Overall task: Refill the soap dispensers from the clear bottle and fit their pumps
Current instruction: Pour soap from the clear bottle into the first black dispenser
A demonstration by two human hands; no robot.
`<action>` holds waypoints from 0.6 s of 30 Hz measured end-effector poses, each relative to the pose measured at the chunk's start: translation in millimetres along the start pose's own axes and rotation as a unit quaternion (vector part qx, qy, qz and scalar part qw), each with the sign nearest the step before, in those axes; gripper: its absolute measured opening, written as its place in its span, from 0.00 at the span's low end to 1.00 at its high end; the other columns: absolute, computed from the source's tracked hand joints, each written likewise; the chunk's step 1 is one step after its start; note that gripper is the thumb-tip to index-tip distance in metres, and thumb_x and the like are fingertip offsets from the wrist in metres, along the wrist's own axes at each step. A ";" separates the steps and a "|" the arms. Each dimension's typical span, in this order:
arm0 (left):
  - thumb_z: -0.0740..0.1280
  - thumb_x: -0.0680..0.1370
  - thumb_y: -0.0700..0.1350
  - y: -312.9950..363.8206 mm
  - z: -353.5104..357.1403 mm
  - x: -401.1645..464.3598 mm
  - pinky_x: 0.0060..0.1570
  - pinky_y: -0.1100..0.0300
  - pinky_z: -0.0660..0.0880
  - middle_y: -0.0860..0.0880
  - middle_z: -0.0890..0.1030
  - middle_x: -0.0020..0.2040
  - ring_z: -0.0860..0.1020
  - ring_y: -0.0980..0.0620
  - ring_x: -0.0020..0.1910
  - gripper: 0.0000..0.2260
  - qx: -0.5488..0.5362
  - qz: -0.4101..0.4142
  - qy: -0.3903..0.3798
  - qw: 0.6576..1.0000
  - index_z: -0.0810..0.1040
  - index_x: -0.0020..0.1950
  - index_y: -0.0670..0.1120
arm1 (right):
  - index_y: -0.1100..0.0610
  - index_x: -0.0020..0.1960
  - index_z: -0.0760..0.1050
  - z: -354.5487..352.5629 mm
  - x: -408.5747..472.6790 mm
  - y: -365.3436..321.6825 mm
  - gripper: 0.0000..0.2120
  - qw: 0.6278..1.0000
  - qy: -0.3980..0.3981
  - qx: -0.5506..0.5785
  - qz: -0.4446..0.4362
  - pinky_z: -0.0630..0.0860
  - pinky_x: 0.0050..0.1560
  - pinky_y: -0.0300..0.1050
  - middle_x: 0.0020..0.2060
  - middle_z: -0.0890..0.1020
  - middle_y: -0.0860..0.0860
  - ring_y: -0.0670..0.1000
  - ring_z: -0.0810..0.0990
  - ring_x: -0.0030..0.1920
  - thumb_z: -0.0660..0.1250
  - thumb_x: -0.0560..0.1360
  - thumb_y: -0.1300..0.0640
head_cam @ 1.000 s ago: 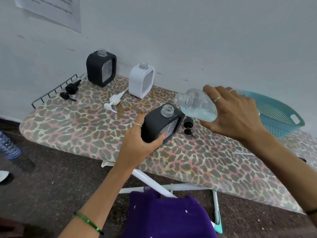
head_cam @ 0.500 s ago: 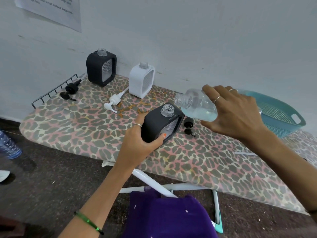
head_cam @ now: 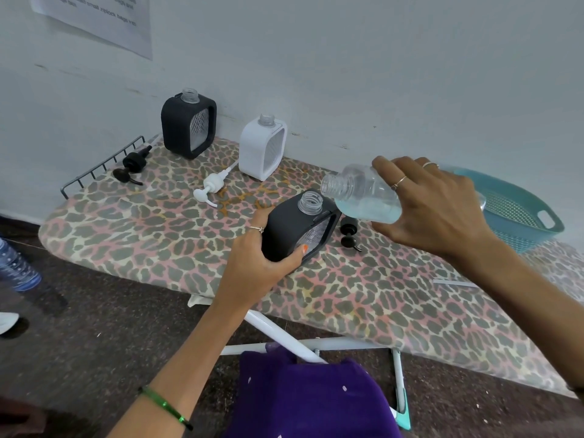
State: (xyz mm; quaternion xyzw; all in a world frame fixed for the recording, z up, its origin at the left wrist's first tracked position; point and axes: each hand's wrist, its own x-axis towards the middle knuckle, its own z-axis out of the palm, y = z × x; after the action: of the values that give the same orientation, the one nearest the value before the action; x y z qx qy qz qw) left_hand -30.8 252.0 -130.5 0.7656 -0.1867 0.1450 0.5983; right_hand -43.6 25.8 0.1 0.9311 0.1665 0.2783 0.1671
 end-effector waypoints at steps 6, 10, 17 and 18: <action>0.72 0.69 0.57 -5.9 1.3 0.2 0.33 0.41 0.77 0.37 0.80 0.41 0.80 0.38 0.38 0.20 0.019 0.005 0.005 1.000 0.72 0.55 0.52 | 0.58 0.61 0.74 -0.3 0.9 -1.3 0.29 1.000 0.000 -0.001 -0.002 0.59 0.31 0.41 0.43 0.80 0.56 0.60 0.78 0.37 0.73 0.63 0.47; 0.72 0.69 0.58 -9.0 1.6 0.6 0.33 0.40 0.77 0.35 0.80 0.40 0.79 0.35 0.38 0.21 0.022 0.002 0.006 1.000 0.72 0.55 0.50 | 0.57 0.61 0.74 -0.5 1.6 -1.7 0.29 1.000 -0.003 -0.002 -0.005 0.59 0.31 0.41 0.43 0.80 0.55 0.60 0.78 0.36 0.73 0.63 0.48; 0.72 0.69 0.57 -6.4 1.4 0.5 0.33 0.41 0.77 0.35 0.80 0.40 0.79 0.37 0.38 0.20 0.025 0.007 0.007 1.000 0.71 0.56 0.54 | 0.57 0.61 0.73 -3.9 2.9 -1.4 0.28 1.000 -0.016 -0.001 -0.011 0.60 0.31 0.40 0.43 0.80 0.55 0.59 0.77 0.37 0.68 0.65 0.45; 0.72 0.69 0.57 -7.2 1.4 0.7 0.33 0.41 0.77 0.35 0.80 0.40 0.79 0.36 0.38 0.20 0.027 0.007 0.007 1.000 0.71 0.56 0.54 | 0.57 0.61 0.73 -4.1 3.2 -1.3 0.28 1.000 -0.016 -0.001 -0.013 0.61 0.31 0.40 0.43 0.80 0.56 0.59 0.77 0.37 0.67 0.65 0.44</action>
State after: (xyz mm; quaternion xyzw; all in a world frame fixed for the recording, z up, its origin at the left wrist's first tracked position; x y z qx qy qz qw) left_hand -26.8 252.1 -136.7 0.7791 -0.1845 0.1594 0.5775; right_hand -43.7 29.2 4.3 0.9331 0.1757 0.2610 0.1743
